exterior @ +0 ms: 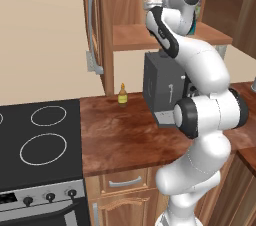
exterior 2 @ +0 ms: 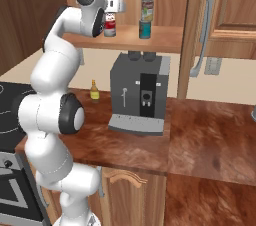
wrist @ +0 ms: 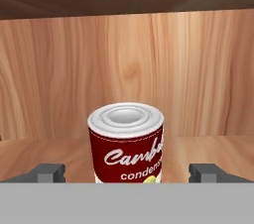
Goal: Stack two cans on top of the other two cans in the cabinet.
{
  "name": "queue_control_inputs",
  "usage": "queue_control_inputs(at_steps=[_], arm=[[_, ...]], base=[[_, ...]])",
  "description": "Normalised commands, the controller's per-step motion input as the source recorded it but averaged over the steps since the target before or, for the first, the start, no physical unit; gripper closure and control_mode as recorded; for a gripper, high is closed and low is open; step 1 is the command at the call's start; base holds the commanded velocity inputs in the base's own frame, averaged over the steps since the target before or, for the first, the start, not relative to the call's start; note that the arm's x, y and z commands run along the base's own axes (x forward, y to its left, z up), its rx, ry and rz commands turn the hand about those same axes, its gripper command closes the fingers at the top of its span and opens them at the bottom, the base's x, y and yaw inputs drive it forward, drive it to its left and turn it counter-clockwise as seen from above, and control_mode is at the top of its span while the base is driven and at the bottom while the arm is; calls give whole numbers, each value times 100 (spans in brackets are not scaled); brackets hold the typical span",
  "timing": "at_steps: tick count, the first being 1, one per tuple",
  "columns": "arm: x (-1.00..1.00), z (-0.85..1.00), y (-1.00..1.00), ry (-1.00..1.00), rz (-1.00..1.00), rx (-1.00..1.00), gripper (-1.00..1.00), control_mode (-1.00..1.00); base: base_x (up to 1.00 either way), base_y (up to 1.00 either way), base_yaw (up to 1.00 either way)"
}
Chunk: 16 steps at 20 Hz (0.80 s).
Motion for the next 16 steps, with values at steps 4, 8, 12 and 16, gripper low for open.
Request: queue_control_inputs(at_steps=[4, 8, 12, 16], arm=[[-14, -12, 0, -3, 0, 0, -100, -100], [-26, -3, 0, -4, 0, 0, -100, -100], [-41, 0, 0, -1, 0, 0, -100, -100], [-55, 0, -1, 0, 0, 0, -100, -100]], base=[[0, 0, 0], [0, 0, 0], [0, 0, 0], [0, 0, 0]])
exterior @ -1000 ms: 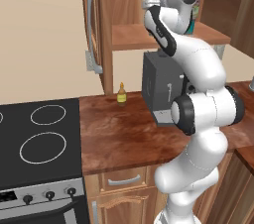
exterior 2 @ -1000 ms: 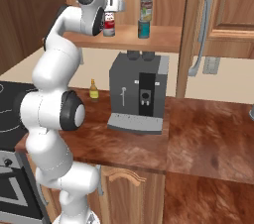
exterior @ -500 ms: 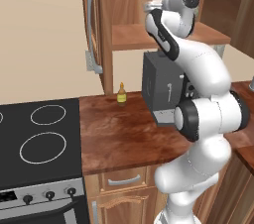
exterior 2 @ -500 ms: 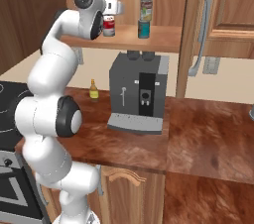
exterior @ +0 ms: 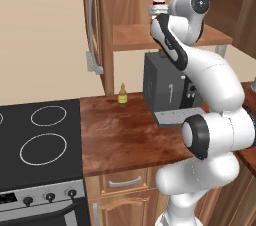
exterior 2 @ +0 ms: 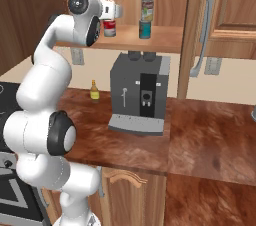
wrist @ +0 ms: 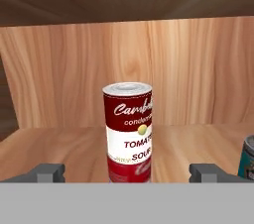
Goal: Stack two cans on top of the other two cans in the cabinet.
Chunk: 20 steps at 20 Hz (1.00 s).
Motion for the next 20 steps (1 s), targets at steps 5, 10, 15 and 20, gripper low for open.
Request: queue_control_inputs(at_steps=[5, 10, 15, 20], arm=[[-63, 0, -3, 0, 0, 0, -100, -100], [-71, 0, -11, 0, 0, 0, -100, -100], [-72, 0, -15, 0, -2, 0, -100, -100], [-62, 0, -16, 0, -1, 0, -100, -100]], base=[[0, 0, 0], [0, 0, 0], [0, 0, 0], [0, 0, 0]])
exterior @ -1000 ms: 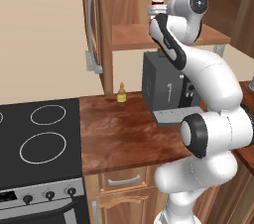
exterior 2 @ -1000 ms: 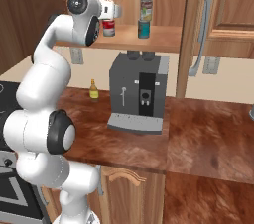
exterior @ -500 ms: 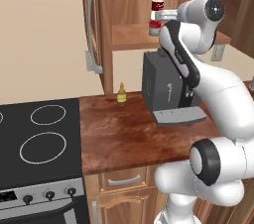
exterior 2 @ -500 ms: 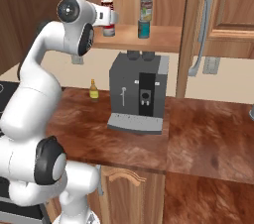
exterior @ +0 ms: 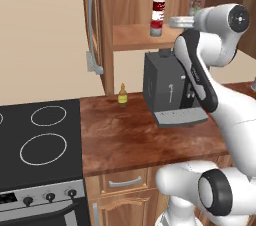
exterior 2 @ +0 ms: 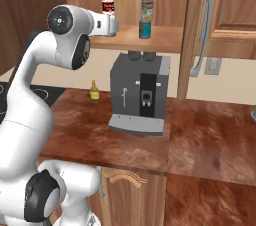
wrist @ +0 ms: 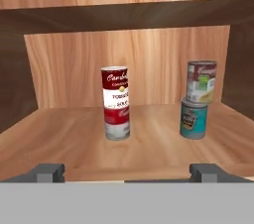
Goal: Stack two cans on top of the other two cans in the cabinet.
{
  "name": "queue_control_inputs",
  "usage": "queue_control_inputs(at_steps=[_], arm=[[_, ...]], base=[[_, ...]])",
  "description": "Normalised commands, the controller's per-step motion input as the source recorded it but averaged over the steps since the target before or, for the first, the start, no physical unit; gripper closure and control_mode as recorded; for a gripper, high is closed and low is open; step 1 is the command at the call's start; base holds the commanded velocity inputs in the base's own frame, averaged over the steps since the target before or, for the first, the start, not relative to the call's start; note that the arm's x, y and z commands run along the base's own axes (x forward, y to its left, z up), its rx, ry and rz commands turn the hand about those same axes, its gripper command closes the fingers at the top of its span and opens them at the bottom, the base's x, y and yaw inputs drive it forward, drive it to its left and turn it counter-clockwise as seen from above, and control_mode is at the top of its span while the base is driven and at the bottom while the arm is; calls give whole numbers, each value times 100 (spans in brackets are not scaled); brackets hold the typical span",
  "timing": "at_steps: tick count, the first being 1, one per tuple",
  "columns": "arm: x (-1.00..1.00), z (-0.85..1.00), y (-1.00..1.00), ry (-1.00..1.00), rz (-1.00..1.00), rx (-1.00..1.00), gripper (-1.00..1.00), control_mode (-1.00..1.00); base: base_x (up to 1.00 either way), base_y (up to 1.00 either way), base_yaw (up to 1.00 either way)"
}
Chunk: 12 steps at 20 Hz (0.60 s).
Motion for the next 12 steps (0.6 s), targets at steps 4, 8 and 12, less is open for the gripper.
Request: queue_control_inputs(at_steps=[4, 8, 12], arm=[[-57, 3, -4, 0, -2, 0, -100, -100], [-51, 7, 0, 2, -3, 0, -100, -100], [-40, 8, 0, 4, -5, 0, -100, -100]], base=[[0, 0, 0], [0, 0, 0], [0, 0, 0]])
